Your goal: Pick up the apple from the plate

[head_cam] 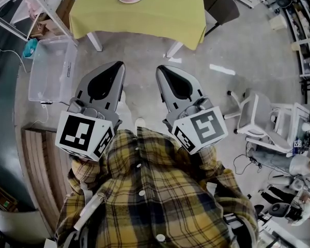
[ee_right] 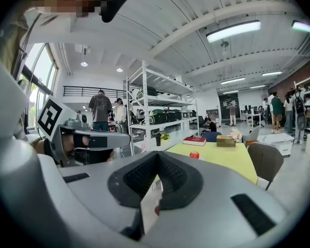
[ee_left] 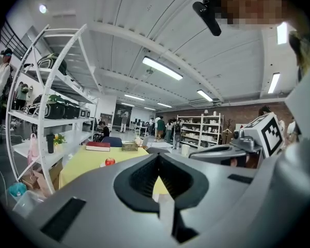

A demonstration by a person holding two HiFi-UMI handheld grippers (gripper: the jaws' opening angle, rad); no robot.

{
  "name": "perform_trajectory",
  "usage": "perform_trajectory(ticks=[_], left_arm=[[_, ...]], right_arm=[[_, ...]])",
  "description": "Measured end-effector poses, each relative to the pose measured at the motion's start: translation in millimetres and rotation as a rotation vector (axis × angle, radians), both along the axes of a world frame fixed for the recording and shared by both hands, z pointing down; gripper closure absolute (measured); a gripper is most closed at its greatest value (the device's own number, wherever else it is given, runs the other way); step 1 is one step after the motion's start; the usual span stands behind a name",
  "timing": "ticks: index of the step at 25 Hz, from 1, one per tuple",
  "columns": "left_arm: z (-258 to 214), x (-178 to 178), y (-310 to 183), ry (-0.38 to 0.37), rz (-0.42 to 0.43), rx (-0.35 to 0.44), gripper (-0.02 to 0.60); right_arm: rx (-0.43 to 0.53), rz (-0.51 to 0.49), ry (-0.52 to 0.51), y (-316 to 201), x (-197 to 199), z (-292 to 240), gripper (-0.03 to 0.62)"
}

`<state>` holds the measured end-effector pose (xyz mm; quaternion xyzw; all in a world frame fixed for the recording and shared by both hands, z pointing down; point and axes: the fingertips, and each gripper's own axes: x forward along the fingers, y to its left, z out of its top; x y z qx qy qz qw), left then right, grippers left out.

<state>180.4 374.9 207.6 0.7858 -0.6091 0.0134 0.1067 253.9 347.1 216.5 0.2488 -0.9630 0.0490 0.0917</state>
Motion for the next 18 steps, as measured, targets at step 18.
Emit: perform_trajectory(ticks=[18], left_arm=[[-2,-144,-130,-0.006,0.133,-0.014,0.575]], right_arm=[[-0.006,0.116,-0.006,-130,-146,-6,0.597]])
